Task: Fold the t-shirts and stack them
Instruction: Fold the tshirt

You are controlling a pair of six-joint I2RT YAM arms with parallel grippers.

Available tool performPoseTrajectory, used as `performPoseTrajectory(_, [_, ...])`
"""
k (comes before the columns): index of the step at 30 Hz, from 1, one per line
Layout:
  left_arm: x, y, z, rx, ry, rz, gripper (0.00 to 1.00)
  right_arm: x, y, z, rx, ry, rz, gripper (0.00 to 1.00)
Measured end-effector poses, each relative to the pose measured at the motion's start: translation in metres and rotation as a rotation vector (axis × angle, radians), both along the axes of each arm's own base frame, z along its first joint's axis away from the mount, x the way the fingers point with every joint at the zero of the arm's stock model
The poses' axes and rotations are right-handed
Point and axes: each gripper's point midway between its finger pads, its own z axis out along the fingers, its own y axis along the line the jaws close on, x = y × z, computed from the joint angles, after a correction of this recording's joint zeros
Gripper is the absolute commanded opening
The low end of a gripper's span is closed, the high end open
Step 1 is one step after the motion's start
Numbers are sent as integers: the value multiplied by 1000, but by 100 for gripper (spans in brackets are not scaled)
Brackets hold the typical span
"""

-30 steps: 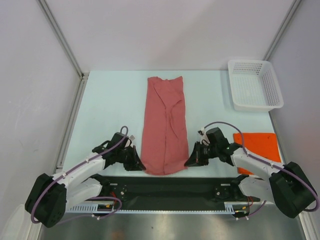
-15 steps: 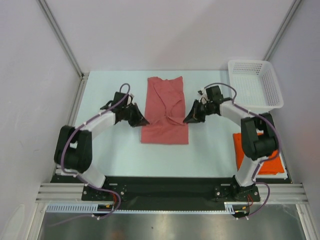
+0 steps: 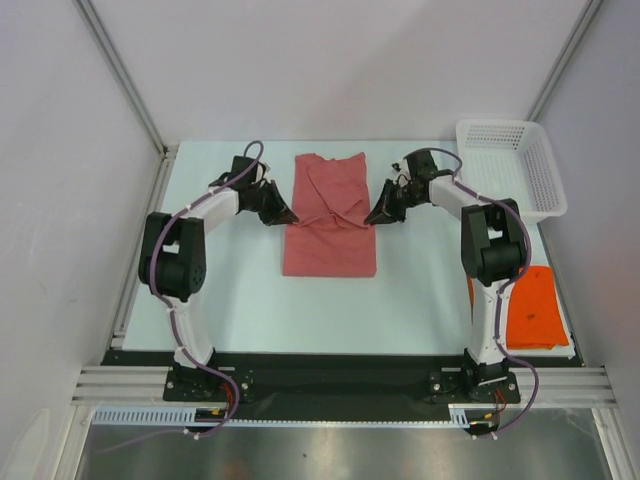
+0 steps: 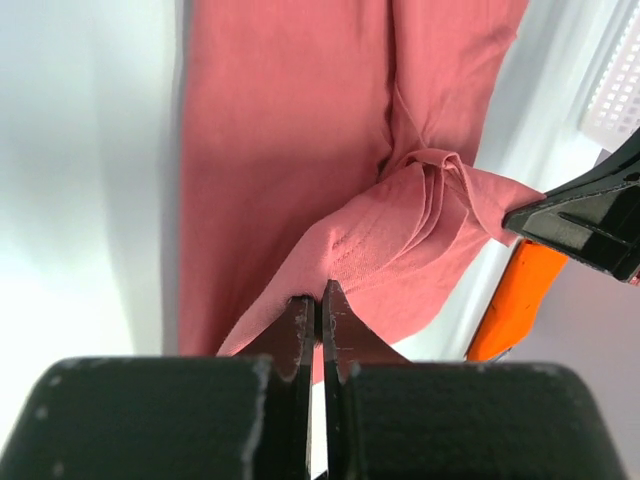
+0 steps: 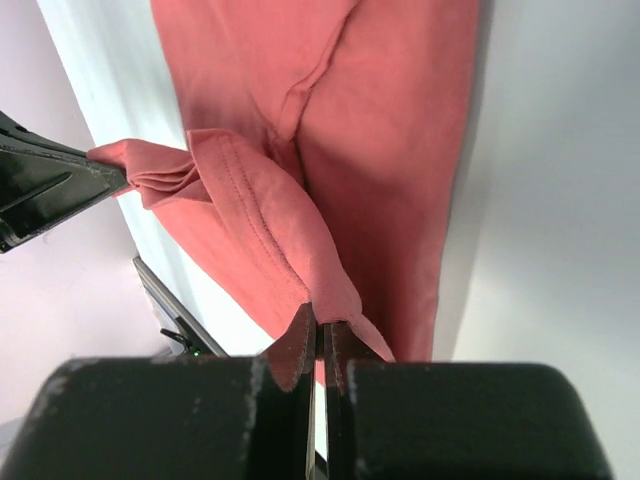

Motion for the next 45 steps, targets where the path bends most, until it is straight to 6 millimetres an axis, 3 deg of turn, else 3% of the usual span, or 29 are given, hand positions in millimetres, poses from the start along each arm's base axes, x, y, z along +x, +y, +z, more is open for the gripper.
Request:
performPoseTrajectory(8, [5, -2, -23, 0, 63, -16, 0, 7, -8, -16, -1, 51, -7, 0])
performPoseTrajectory(15, [14, 1, -27, 13, 82, -20, 0, 15, -8, -20, 24, 62, 2, 0])
performPoseTrajectory(17, [17, 2, -30, 20, 86, -28, 7, 18, -8, -22, 31, 62, 6, 0])
performPoseTrajectory(18, [18, 2, -32, 23, 88, -30, 12, 20, -7, -22, 34, 64, 7, 13])
performPoseTrajectory(19, [19, 4, -34, 35, 92, -31, 25, 22, -8, -24, 35, 65, 6, 23])
performPoseTrajectory(20, [19, 6, -37, 56, 93, -36, 28, 23, -8, -25, 33, 70, 6, 29])
performPoseTrajectory(23, [24, 20, -40, 146, 79, -18, 43, 34, -13, -26, 20, 60, 2, 45])
performPoseTrajectory(26, [27, 35, -25, 227, 19, -8, 46, 55, -25, -16, -36, 11, -11, 52])
performPoseTrajectory(28, [27, 35, -2, 223, -43, -17, 24, 59, -32, -6, -68, -29, -10, 50])
performPoseTrajectory(29, [26, 32, 9, 203, -77, -30, 18, 57, -34, 0, -80, -42, -11, 49])
performPoseTrajectory(32, [14, 14, 37, 105, -167, -78, 13, 29, -31, 10, -82, -54, -9, 41])
performPoseTrajectory(33, [7, 5, 38, 72, -175, -96, 13, 20, -27, 10, -78, -50, -8, 24])
performPoseTrajectory(35, [-6, -14, 28, 12, -156, -136, 13, 0, -8, 9, -49, -46, 7, 1])
performPoseTrajectory(40, [-27, -48, -25, -81, -23, -206, 12, -8, 41, -9, 102, -11, 19, 0])
performPoseTrajectory(45, [-11, -51, -56, -98, 27, -200, 12, 16, 51, -38, 195, 12, -16, 0])
